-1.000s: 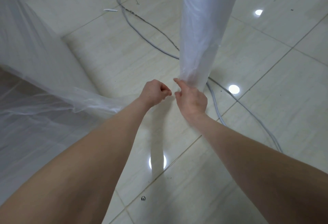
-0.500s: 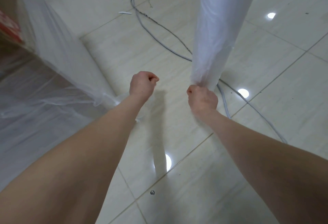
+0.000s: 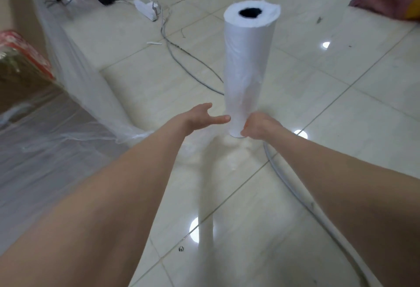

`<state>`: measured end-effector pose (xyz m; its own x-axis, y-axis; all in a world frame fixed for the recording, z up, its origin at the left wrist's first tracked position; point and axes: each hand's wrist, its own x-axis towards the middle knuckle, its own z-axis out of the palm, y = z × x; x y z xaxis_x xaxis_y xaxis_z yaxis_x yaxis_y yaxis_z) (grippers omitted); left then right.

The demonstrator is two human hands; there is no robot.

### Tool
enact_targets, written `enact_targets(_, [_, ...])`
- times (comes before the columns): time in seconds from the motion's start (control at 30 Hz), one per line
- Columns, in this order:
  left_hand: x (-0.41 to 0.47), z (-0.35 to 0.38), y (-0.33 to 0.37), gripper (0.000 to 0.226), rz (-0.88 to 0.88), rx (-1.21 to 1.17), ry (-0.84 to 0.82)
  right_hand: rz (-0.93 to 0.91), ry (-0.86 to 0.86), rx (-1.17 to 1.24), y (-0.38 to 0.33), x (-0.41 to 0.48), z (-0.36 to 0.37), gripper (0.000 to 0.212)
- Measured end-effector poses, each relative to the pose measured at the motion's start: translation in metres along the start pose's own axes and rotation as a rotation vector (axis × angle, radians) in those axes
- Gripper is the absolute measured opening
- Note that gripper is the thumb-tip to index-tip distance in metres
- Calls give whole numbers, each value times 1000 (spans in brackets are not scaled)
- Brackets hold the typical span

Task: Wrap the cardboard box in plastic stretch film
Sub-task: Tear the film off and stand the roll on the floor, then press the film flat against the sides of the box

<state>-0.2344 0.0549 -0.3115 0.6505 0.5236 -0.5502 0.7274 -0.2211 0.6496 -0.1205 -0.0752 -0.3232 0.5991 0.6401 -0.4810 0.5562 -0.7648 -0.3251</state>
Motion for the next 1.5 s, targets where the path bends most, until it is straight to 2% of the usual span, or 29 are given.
enact_targets(0.1, [-7, 1, 17, 87, 39, -182, 58, 45, 35, 36, 6, -5, -22, 47])
enact_targets(0.2, [-12, -5, 35, 45, 88, -385, 237, 80, 108, 233, 9, -8, -42, 68])
enact_targets(0.27, [-16, -12, 50, 20, 64, -578, 335, 23, 196, 370, 5, -10, -55, 85])
enact_targets(0.33, [-18, -13, 63, 28, 58, -653, 328, -92, 271, 530, -3, -12, -63, 93])
enact_targets(0.43, [-21, -3, 77, 53, 56, -624, 206, -172, 323, 774, -11, -14, -64, 89])
enact_targets(0.57, [-16, 12, 85, 71, 18, -698, 154, -189, 333, 870, -12, -6, -56, 89])
enact_targets(0.7, [-14, 16, 95, 59, 22, -799, 197, -151, 374, 913, -10, 0, -55, 80])
enact_targets(1.0, [-17, 32, 155, 61, 141, -810, 199, -135, 531, 916, 20, -6, -99, 75])
enact_targets(1.3, [14, 85, 206, 61, 166, -748, 38, 17, 627, 966, 92, 5, -116, 71])
enact_targets(1.5, [30, 107, 226, 53, 181, -728, 6, 95, 671, 980, 119, 18, -123, 65])
